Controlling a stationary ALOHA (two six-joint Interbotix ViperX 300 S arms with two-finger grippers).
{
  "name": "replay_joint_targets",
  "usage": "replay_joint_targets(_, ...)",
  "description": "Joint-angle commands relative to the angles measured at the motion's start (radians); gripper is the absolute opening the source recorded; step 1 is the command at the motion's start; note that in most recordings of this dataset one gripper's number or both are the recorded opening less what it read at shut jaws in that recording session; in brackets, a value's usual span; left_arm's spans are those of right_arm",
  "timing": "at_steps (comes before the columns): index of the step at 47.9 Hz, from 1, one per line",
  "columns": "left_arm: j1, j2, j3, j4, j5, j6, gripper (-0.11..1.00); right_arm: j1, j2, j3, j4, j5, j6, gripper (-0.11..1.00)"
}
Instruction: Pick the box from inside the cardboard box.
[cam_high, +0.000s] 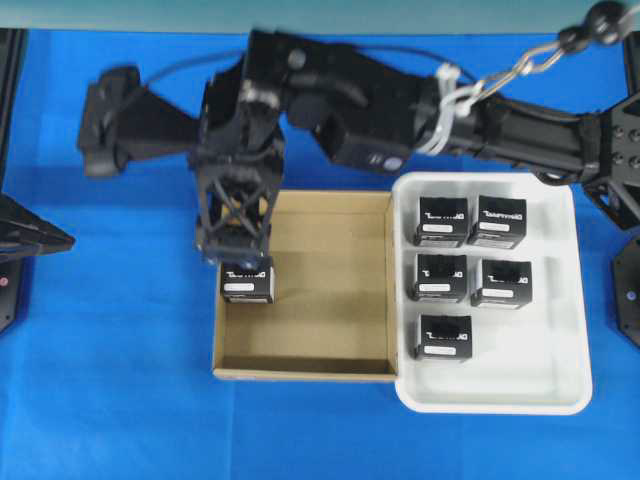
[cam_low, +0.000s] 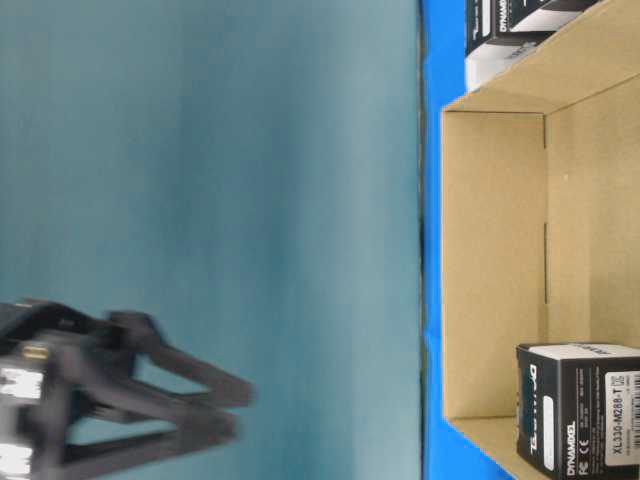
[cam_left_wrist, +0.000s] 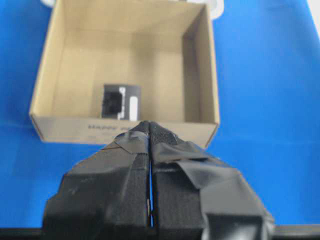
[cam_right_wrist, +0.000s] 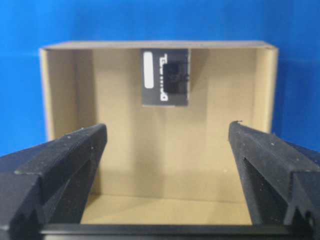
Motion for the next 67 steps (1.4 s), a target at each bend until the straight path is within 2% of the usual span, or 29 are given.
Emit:
replay_joint_targets(1,-0.002,0.009,-0.029,0.003,-0.008,-0.002,-0.05,0.008,-0.012,0.087,-0.003,-0.066,-0.012,0.99)
replay_joint_targets(13,-0.008,0.011,-0.029,0.002,-0.012,-0.003,-0.05,0.015,-0.046,0.344,0.028,-0.261,-0.067,0.99)
replay_joint_targets(24,-0.015,0.012,-0.041,0.003,-0.014,-0.005,-0.05,0.028,-0.063,0.459,0.025,-0.402,-0.077,0.99)
replay_joint_targets(43,-0.018,0.018,-0.043,0.003,-0.017,-0.008,-0.05,0.038,-0.034,0.485,0.023,-0.499,-0.064,0.99)
replay_joint_targets(48,-0.018,0.018,-0.043,0.003,-0.017,-0.009,-0.05,0.037,-0.023,0.485,0.009,-0.508,-0.063,0.99)
replay_joint_targets(67,-0.020,0.020,-0.043,0.003,-0.017,-0.009,-0.05,0.037,0.012,0.485,0.008,-0.534,-0.067,0.99)
